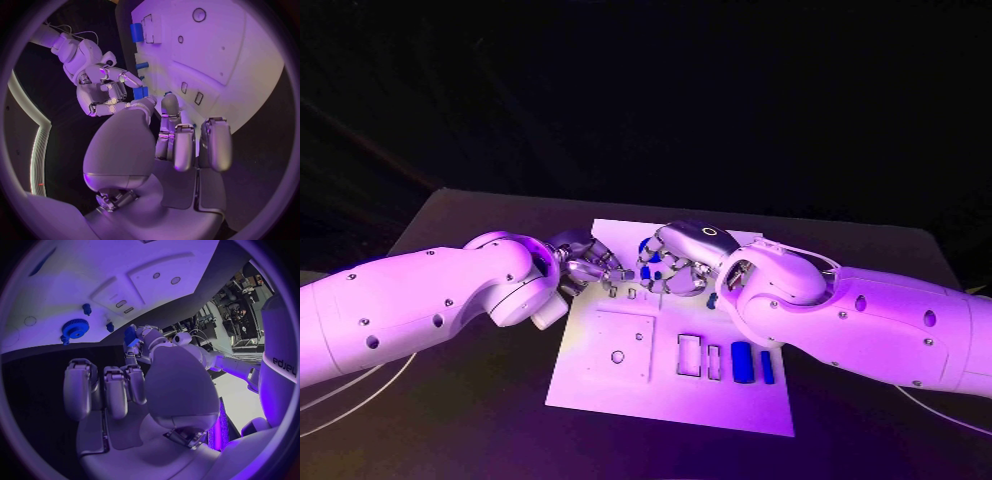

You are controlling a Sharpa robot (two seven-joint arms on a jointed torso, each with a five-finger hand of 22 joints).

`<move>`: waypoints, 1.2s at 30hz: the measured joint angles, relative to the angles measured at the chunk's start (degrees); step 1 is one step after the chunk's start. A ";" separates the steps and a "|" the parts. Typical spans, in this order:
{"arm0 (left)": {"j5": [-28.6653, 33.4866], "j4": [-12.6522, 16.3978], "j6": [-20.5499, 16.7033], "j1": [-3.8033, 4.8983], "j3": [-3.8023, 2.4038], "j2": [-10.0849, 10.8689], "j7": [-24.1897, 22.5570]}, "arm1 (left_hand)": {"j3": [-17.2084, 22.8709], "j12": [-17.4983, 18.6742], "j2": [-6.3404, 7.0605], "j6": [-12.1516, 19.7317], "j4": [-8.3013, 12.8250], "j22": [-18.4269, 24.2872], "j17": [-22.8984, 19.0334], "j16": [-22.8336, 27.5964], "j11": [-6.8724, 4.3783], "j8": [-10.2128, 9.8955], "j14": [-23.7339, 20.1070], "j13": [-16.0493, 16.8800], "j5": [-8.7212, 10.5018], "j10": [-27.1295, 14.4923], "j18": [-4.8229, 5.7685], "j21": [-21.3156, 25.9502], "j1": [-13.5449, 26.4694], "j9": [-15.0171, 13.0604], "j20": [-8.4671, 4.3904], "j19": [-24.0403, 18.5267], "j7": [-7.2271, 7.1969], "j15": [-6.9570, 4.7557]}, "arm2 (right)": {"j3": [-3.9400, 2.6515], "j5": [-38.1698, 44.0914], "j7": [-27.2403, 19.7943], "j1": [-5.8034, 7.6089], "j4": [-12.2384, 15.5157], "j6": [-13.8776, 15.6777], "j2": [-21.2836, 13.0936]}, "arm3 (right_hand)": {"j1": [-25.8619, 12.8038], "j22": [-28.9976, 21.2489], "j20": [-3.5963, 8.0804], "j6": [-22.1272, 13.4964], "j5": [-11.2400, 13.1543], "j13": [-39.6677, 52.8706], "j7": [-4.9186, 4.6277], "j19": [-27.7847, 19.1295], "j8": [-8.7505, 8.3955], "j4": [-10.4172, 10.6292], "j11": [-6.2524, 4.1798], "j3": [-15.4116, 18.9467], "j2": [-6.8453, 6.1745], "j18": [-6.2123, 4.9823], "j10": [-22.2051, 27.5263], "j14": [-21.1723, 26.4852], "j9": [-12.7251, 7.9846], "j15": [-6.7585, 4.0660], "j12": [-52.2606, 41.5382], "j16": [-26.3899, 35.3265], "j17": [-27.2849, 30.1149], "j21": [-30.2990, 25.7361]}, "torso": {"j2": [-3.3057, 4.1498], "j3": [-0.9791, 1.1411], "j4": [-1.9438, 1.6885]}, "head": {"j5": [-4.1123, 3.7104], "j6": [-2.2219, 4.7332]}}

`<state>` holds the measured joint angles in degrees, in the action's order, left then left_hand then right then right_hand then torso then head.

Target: Assemble the parts on the task board

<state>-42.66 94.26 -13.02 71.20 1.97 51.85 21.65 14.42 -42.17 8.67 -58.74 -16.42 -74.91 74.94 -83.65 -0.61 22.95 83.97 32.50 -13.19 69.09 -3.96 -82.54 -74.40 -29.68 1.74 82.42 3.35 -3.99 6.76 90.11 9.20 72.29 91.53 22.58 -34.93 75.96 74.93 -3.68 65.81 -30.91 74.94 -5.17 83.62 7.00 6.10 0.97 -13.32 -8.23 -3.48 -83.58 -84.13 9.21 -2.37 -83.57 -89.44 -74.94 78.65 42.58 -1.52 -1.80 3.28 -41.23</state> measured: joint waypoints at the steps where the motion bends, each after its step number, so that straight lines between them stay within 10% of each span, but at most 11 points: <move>1: 0.00 -0.16 0.00 0.00 0.00 0.15 0.00 | 0.00 0.00 0.00 0.00 0.00 0.00 0.00 0.00 0.00 0.00 0.00 0.00 0.00 0.00 0.01 0.00 0.00 0.00 0.00 0.00 0.00 0.00 | 0.00 0.00 0.02 0.00 -0.12 -0.08 0.03 | 0.00 0.00 0.00 0.00 0.00 0.00 0.00 0.00 0.00 0.06 0.00 -0.07 0.00 0.00 0.00 0.00 0.01 0.00 0.00 0.00 0.00 0.00 | 0.00 -0.01 0.00 | -0.03 0.01; 36: 10.42 1.03 -7.72 0.75 -1.10 4.74 -6.28 | -1.02 0.28 0.68 0.62 -0.41 0.00 -0.02 1.29 0.24 0.00 0.00 -0.60 0.00 -0.24 -0.01 0.13 2.88 0.69 0.21 -0.21 0.62 0.00 | 0.77 -0.84 0.11 -2.42 -8.93 -3.15 6.53 | 0.23 -0.03 0.00 -0.12 0.23 0.00 -0.36 0.00 -0.01 0.05 0.00 -0.07 0.22 0.00 0.00 0.00 0.06 0.00 0.01 0.00 0.02 0.00 | 0.04 -0.01 -0.05 | 0.46 -0.62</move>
<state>-32.24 95.28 -20.73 71.95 0.87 56.59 15.37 13.40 -41.89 9.35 -58.12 -16.82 -74.91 74.92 -82.35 -0.37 22.95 83.97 31.90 -13.19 68.84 -3.97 -82.42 -71.52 -28.99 1.95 82.21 3.97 -3.99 7.53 89.27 9.32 69.87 82.60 19.43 -28.40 76.18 74.90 -3.68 65.69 -30.68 74.94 -5.53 83.62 7.00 6.16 0.97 -13.39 -8.00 -3.48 -83.58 -84.13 9.26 -2.37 -83.56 -89.44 -74.92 78.65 42.62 -1.53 -1.85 3.74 -41.85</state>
